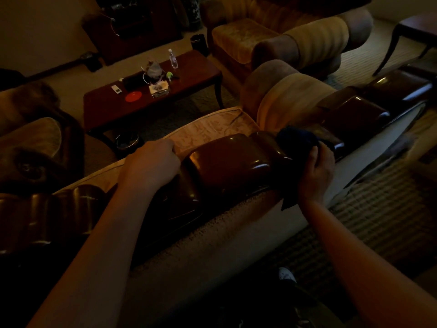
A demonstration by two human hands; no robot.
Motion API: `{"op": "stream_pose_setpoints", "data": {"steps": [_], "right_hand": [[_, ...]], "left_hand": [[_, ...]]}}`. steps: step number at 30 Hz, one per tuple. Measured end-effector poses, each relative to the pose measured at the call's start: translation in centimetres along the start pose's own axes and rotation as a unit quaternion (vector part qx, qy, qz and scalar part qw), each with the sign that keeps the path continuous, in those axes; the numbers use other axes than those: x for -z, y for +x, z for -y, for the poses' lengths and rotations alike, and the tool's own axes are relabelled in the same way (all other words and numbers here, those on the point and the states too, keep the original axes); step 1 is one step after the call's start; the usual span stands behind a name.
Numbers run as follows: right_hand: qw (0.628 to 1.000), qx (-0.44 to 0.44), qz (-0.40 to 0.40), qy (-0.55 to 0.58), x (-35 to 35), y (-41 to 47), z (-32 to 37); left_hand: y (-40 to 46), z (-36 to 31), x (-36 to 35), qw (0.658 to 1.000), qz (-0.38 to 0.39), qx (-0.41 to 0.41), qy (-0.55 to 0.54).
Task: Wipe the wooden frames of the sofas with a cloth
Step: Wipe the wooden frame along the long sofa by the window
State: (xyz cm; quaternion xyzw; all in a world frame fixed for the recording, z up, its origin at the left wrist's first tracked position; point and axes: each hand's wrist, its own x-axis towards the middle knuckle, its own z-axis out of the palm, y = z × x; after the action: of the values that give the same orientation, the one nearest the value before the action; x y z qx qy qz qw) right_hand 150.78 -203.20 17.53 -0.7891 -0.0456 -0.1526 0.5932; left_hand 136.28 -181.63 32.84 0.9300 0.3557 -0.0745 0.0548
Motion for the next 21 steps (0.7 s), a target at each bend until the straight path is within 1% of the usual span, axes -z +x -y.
{"op": "stream_pose_setpoints", "data": {"steps": [2, 5, 7, 9, 11, 12, 13, 15, 17, 19, 21], "right_hand": [[0.998, -0.047, -0.033, 0.016, 0.3, -0.4, -0.1], [0.988, -0.137, -0.076, 0.01, 0.7, -0.6, -0.5], [0.979, -0.188, -0.075, 0.025, 0.9, -0.9, -0.2], [0.969, -0.232, -0.057, 0.058, 0.9, -1.6, 0.6], [0.959, -0.268, -0.033, 0.089, 1.1, -3.0, 1.3], [0.955, -0.272, -0.017, 0.115, 1.2, -4.0, 1.8], [0.951, -0.27, 0.005, 0.152, 1.4, -5.3, 2.3], [0.942, -0.247, 0.088, 0.208, 1.5, -8.1, 3.3], [0.935, -0.217, 0.171, 0.22, 1.2, -10.0, 3.9], [0.928, -0.22, 0.209, 0.217, 1.2, -9.9, 3.9], [0.909, -0.255, 0.238, 0.23, 1.8, -8.8, 3.6]], "left_hand": [[0.0, 0.0, -0.1, 1.0, -0.005, -0.001, 0.006], [-0.4, -0.3, 0.1, 1.0, -0.018, 0.001, 0.02], [-1.0, -0.9, 0.3, 0.998, -0.048, -0.018, 0.033], [-1.8, -2.5, 0.4, 0.993, -0.094, -0.07, 0.002], [-2.5, -5.4, 0.1, 0.98, -0.118, -0.152, -0.057], [-2.4, -7.2, -0.2, 0.972, -0.11, -0.196, -0.064], [-2.2, -8.9, -0.6, 0.966, -0.092, -0.235, -0.055], [-1.1, -11.4, -1.5, 0.957, -0.05, -0.286, -0.014], [0.2, -12.4, -2.2, 0.956, -0.017, -0.291, 0.02], [1.0, -12.6, -2.7, 0.961, 0.003, -0.277, 0.015], [1.0, -12.7, -2.8, 0.961, -0.001, -0.277, 0.003]]}}
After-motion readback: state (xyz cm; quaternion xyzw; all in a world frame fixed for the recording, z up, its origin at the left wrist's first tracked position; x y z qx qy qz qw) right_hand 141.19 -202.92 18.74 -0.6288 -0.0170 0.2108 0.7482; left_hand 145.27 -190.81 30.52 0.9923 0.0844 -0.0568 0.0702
